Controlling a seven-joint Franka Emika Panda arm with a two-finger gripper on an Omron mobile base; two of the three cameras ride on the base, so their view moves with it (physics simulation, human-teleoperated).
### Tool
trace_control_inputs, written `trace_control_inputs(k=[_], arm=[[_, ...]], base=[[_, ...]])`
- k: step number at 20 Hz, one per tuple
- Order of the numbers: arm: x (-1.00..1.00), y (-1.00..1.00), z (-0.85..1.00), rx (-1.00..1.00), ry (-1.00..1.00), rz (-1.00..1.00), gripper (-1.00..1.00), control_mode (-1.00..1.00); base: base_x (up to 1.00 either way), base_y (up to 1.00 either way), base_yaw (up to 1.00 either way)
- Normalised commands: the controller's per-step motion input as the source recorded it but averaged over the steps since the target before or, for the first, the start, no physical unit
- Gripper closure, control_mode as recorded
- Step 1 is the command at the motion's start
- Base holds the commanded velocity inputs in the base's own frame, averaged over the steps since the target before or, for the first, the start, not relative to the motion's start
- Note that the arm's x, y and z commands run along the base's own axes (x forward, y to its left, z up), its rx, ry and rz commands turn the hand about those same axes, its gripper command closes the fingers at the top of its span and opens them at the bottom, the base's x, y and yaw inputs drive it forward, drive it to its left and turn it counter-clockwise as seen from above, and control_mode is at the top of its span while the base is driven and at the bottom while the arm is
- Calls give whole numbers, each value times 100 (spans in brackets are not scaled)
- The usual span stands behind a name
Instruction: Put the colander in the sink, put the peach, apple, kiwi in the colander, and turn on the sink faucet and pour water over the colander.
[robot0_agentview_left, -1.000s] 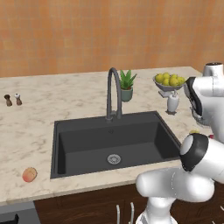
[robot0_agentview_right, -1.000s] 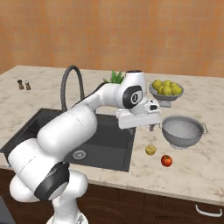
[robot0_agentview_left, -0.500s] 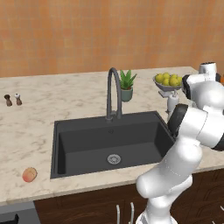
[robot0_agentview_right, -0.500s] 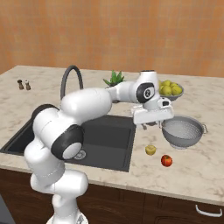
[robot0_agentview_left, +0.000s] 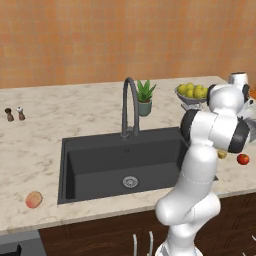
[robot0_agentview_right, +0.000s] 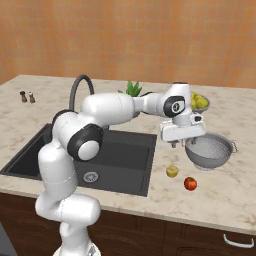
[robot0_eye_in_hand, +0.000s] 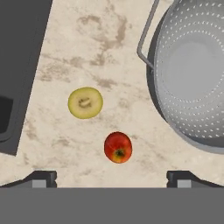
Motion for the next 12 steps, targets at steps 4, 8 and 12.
trace_control_inputs(k=[4,8,12], arm=[[17,-1,-34,-2,-14,1,-100,-100],[22,0,-40,-9,-13,1,-100,-100],[37,6,-33,-15,-1,0,-100,-100]], base=[[0,0,0],[0,0,0],[0,0,0]])
